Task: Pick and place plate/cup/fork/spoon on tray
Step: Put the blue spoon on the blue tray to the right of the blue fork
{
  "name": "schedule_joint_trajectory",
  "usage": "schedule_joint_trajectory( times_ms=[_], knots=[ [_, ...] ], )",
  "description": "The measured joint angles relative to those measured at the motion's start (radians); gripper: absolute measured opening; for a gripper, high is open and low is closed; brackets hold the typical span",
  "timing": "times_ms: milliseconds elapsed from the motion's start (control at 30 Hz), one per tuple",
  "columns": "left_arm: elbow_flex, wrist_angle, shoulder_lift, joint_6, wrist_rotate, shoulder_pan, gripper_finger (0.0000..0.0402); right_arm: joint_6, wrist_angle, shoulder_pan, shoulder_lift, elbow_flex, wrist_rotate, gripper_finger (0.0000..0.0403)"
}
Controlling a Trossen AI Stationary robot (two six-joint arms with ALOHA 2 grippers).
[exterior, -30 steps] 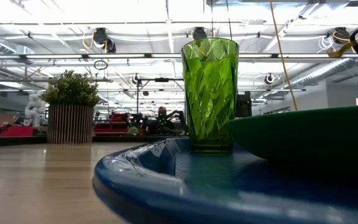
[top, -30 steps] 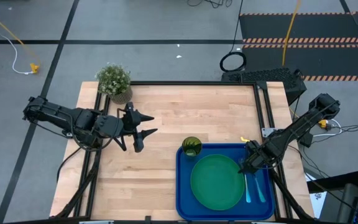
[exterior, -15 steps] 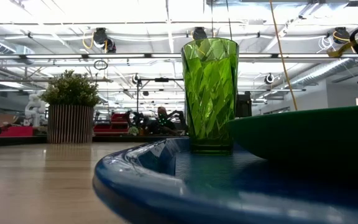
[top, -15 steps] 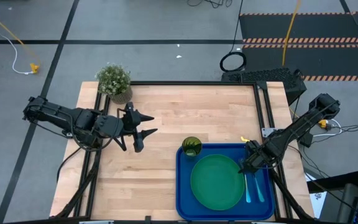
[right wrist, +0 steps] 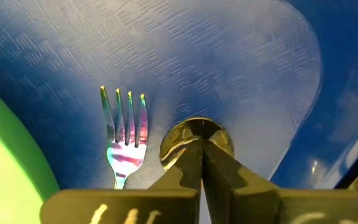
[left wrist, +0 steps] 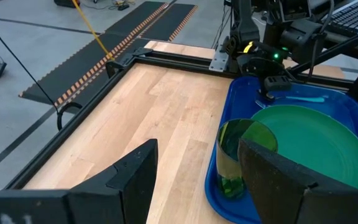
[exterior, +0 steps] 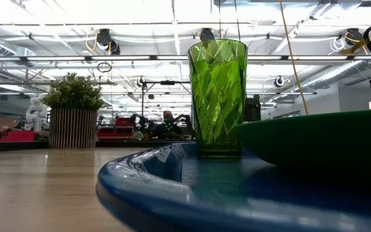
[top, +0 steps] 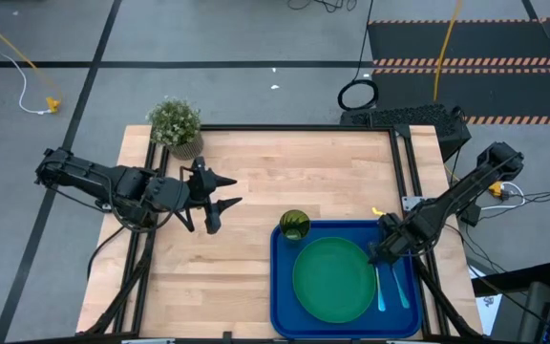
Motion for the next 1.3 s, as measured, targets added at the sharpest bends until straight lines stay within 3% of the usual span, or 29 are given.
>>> schedule_joint_trajectory(
  times_ms=[1300],
  knots=[
    [0.0,-0.001,0.0,-0.002,0.0,0.0,0.0225,0.035,-0.058,0.0,-0.009,0.016,-0.029,0.0]
  ],
)
